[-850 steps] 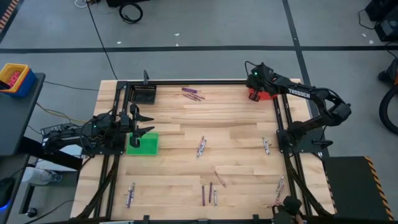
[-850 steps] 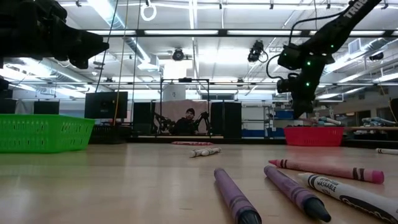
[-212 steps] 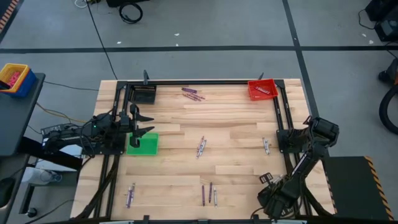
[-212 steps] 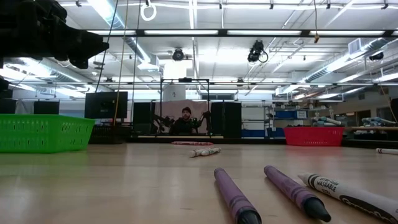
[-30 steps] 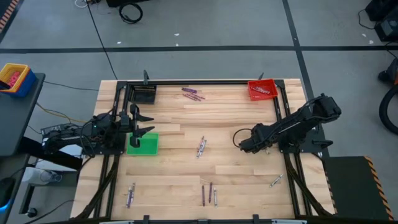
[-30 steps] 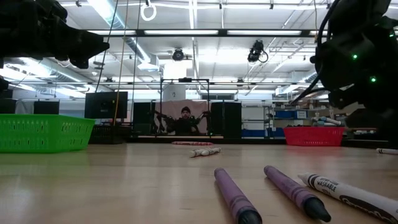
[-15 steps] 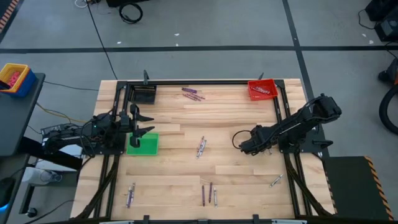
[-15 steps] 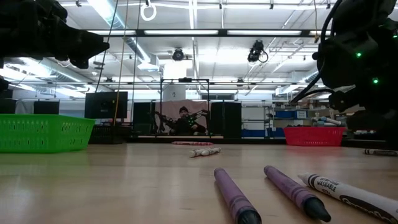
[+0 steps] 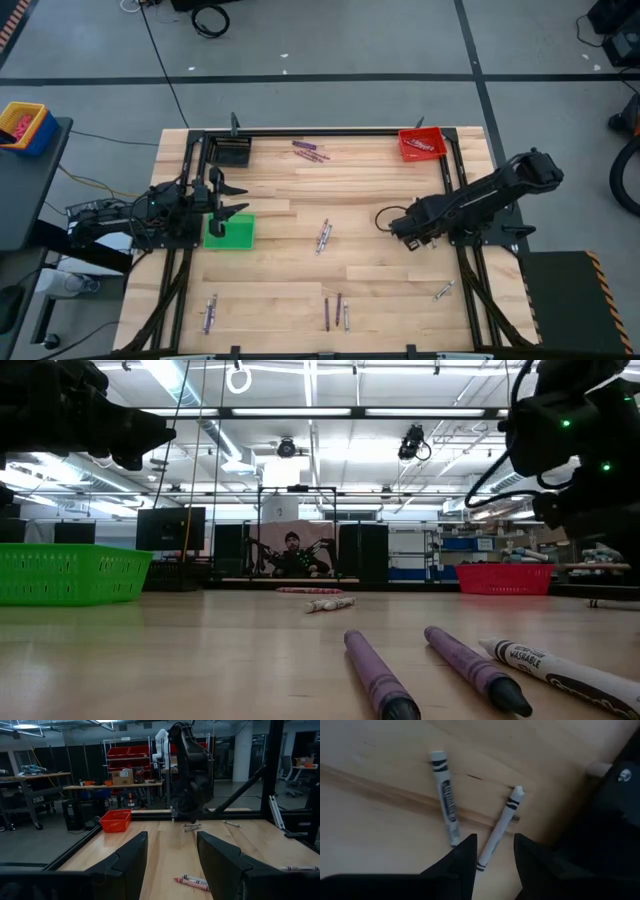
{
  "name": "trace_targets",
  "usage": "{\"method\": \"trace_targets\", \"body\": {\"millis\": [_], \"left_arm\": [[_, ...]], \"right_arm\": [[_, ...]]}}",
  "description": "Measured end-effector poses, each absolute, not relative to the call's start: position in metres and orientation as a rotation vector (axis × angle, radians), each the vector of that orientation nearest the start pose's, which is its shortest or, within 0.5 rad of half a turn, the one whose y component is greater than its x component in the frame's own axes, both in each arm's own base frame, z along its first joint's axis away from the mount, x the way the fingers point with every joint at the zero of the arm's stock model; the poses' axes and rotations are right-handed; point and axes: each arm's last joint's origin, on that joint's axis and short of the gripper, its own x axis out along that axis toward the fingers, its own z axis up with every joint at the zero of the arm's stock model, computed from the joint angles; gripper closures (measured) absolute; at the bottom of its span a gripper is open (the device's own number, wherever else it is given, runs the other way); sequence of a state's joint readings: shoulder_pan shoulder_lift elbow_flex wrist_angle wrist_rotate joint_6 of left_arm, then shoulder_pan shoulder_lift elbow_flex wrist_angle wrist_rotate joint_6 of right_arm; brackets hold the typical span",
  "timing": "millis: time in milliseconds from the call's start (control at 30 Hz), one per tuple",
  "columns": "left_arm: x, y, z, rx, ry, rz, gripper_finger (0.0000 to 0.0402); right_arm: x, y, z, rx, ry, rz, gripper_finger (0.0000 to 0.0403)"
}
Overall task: Sort crayons
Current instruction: Put the white crayon into the green bin
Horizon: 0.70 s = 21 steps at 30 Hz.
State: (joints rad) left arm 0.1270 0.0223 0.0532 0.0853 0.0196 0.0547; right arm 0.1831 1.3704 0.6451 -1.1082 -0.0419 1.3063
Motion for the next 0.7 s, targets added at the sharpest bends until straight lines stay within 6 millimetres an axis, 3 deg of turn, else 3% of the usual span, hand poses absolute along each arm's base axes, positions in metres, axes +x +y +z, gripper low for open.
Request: {"method": "trace_targets", "body": {"millis": [233, 433, 700], "left_arm": [[0.094, 0.011, 0.188, 0.063, -0.113, 0.111, 0.0218], [0.094, 0.011, 0.188, 0.063, -0.113, 0.111, 0.0218], [0.094, 0.012, 0.188, 0.063, -0.113, 0.111, 0.0218]], "right_arm": [[0.155, 0.002, 0.159, 0.933, 1.553, -0.908, 0.0269], [0.151, -0.019, 0.151, 1.027, 1.534, -0.935, 0.0269], [0.146, -0.028, 0.135, 1.057, 1.628, -0.905, 0.0269]]}}
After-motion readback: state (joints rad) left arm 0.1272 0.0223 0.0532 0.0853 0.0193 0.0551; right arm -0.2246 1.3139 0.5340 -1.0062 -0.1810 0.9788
